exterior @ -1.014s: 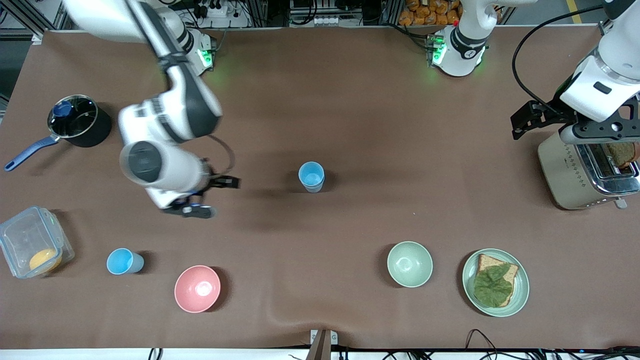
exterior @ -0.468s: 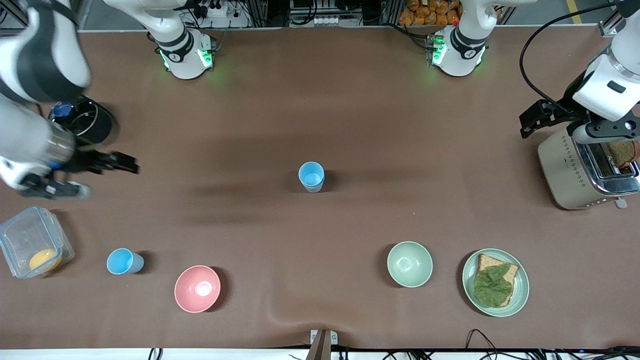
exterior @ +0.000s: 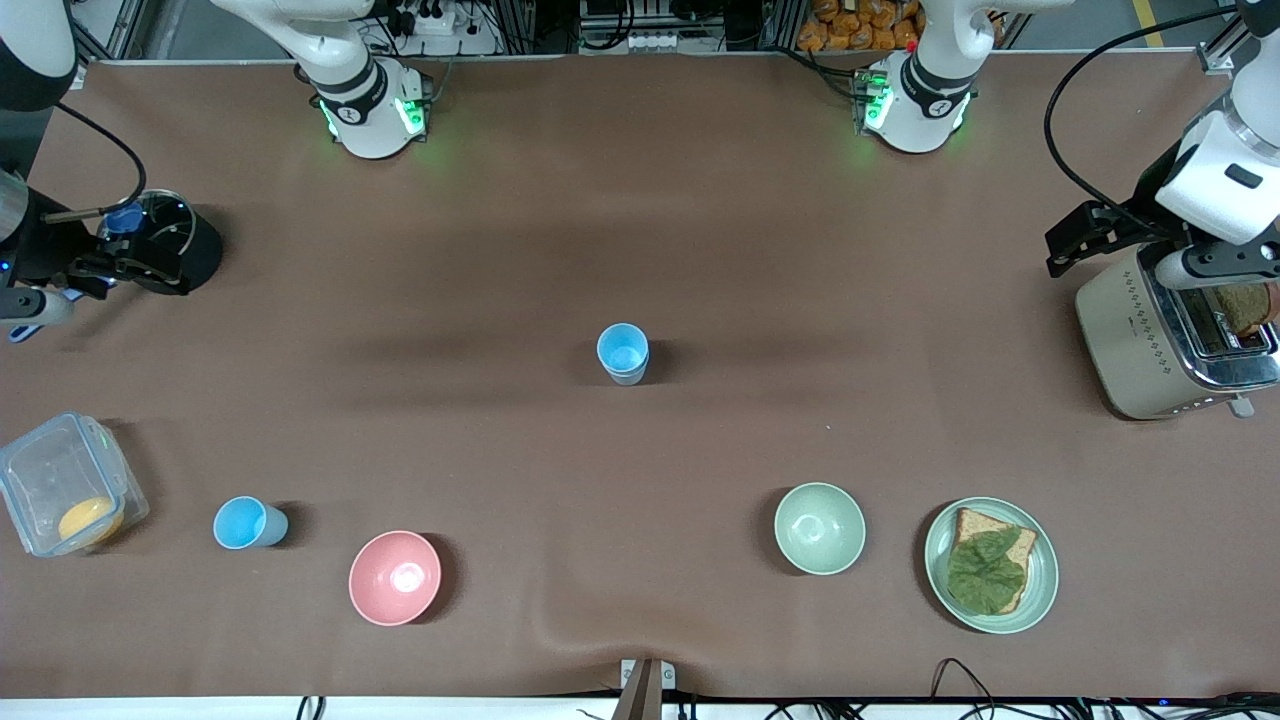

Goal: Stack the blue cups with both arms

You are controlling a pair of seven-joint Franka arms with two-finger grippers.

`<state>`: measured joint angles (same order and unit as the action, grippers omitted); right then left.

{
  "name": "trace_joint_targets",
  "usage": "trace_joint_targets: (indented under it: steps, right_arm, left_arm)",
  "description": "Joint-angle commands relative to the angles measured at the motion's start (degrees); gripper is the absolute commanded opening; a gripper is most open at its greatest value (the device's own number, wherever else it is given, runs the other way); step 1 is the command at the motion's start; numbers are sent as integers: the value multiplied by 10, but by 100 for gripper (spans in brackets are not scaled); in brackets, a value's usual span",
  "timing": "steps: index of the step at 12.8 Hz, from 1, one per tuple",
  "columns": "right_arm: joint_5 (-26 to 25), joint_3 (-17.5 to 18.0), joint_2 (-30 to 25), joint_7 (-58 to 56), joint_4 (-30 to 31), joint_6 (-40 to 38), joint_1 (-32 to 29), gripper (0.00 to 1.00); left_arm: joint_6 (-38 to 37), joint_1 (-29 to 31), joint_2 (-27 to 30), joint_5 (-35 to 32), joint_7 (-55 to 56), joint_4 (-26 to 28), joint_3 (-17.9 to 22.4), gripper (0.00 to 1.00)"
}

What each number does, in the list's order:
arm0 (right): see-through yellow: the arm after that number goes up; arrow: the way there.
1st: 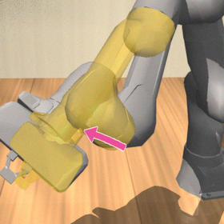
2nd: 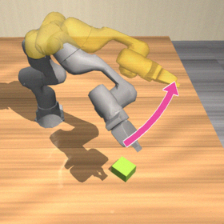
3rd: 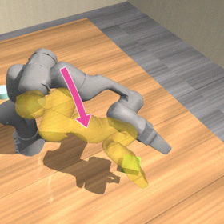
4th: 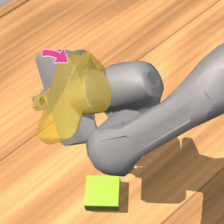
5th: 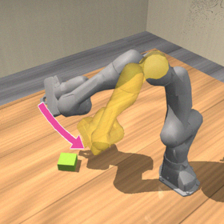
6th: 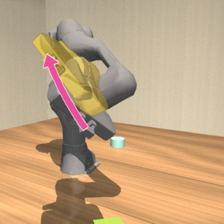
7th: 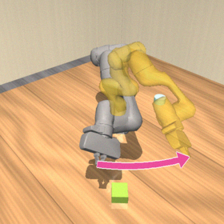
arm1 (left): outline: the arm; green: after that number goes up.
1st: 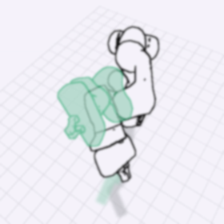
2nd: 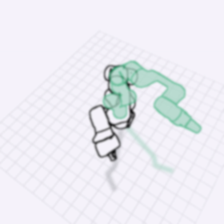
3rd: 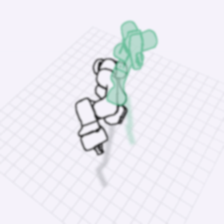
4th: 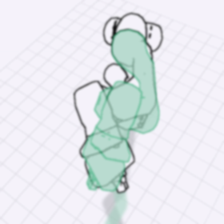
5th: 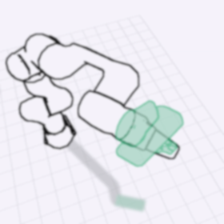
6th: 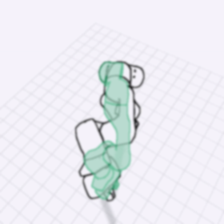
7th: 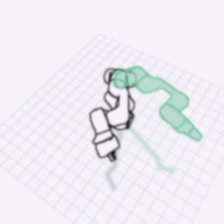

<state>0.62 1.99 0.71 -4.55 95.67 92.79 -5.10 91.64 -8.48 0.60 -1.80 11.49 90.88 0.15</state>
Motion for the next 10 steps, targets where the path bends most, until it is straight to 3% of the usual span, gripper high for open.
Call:
trace_joint_targets:
  steps: [1,6,10]
  right_arm:
    - [-11,-3,-6,-5,0,-10,-4,100]
    - [-4,-3,-6,1,-11,-18,-2,100]
    - [-3,-2,-5,13,-28,-40,-1,100]
  left_arm:
    - [-8,5,4,13,6,0,-2,100]
    - [-8,14,1,25,-6,-4,14,100]
    - [-10,13,-11,22,-5,-37,20,100]
